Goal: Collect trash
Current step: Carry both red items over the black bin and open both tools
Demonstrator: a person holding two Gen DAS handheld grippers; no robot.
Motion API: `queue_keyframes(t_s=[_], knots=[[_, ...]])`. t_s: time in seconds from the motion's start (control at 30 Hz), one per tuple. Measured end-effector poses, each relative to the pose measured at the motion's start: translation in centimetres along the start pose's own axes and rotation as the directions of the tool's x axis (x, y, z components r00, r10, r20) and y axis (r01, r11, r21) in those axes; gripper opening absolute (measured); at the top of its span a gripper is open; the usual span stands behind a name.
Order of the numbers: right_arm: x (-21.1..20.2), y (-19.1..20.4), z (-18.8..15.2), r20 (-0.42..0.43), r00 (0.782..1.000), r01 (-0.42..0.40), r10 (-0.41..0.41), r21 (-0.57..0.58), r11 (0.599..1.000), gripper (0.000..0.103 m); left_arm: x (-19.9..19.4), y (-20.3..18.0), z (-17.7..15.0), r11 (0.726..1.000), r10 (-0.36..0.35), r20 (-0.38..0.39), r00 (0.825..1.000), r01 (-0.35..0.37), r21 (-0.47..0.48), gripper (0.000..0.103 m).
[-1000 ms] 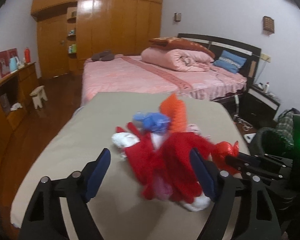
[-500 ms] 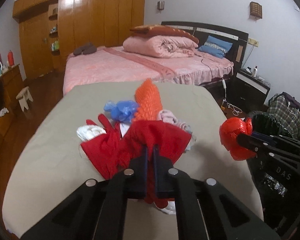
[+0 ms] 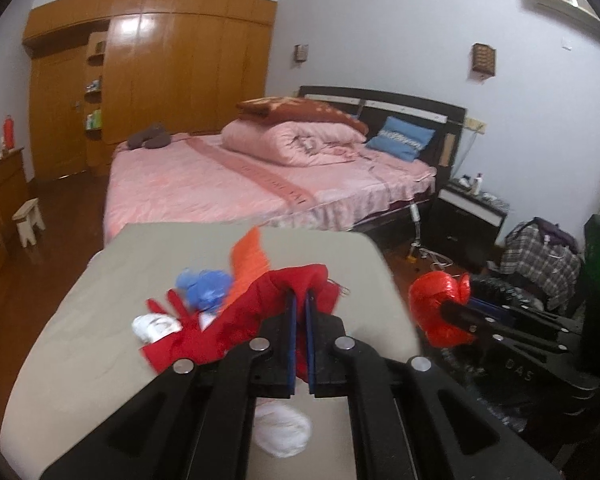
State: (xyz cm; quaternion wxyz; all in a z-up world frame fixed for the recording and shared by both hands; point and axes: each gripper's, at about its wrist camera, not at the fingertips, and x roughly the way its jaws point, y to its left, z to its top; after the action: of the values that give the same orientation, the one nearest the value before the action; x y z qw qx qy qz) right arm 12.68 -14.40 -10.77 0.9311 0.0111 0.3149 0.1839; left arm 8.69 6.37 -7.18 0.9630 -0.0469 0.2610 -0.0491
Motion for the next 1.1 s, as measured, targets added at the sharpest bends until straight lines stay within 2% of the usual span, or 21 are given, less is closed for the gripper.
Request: queue_keyframes(t_s=[0.23, 0.4, 0.6, 0.7, 0.8, 0.87, 0.93, 0.97, 1.03, 1.1], knots=[[-3.2, -4.6, 0.6, 0.041, 0.994, 0.101, -0.103, 0.047, 0.994, 0.02, 1.3, -4.8, 1.0, 0.989, -0.134, -0.013, 0.991, 0.135, 0.063, 0.004], [-5.2, -8.5, -0.4, 0.038, 0.979, 0.196, -0.2, 0.09, 0.976, 0.02, 2.5, -8.7, 1.0, 0.965, -0.237, -0.044, 0.97, 0.241, 0.1, 0.004], [-7.4, -14.1, -2.3, 0.013, 0.945, 0.32, -0.327, 0.165, 0.933, 0.02, 4.0, -14.5, 1.0, 0.922, -0.357, -0.09, 0.93, 0.366, 0.127, 0.004], [-8.0, -16.2, -3.1, 0.002, 0.927, 0.368, -0.375, 0.18, 0.912, 0.021, 4.6, -17.0, 0.9, 0.897, -0.409, -0.114, 0.906, 0.422, 0.133, 0.004], [-8.7, -17.5, -3.6, -0.001, 0.91, 0.407, -0.414, 0.195, 0.893, 0.025, 5.4, -19.2, 0.7, 0.867, -0.462, -0.15, 0.874, 0.481, 0.132, 0.005], [-9.1, -18.4, -4.2, -0.009, 0.898, 0.433, -0.441, 0.209, 0.877, 0.035, 6.0, -20.1, 0.4, 0.849, -0.491, -0.186, 0.851, 0.516, 0.118, 0.011], [-9.3, -19.2, -4.6, -0.015, 0.884, 0.459, -0.468, 0.22, 0.861, 0.06, 6.4, -20.3, 0.1, 0.848, -0.491, -0.209, 0.846, 0.519, 0.109, 0.032], [-9.4, -19.4, -4.8, -0.013, 0.877, 0.471, -0.481, 0.223, 0.853, 0.064, 6.4, -19.9, -0.1, 0.851, -0.486, -0.21, 0.848, 0.514, 0.107, 0.036], [-9.6, -19.3, -5.1, -0.005, 0.868, 0.484, -0.496, 0.225, 0.845, 0.08, 6.4, -18.8, -0.4, 0.864, -0.46, -0.212, 0.862, 0.489, 0.117, 0.042], [-9.6, -19.3, -5.2, 0.0, 0.866, 0.487, -0.5, 0.225, 0.844, 0.086, 6.0, -17.7, -0.8, 0.877, -0.432, -0.204, 0.878, 0.462, 0.13, 0.043]])
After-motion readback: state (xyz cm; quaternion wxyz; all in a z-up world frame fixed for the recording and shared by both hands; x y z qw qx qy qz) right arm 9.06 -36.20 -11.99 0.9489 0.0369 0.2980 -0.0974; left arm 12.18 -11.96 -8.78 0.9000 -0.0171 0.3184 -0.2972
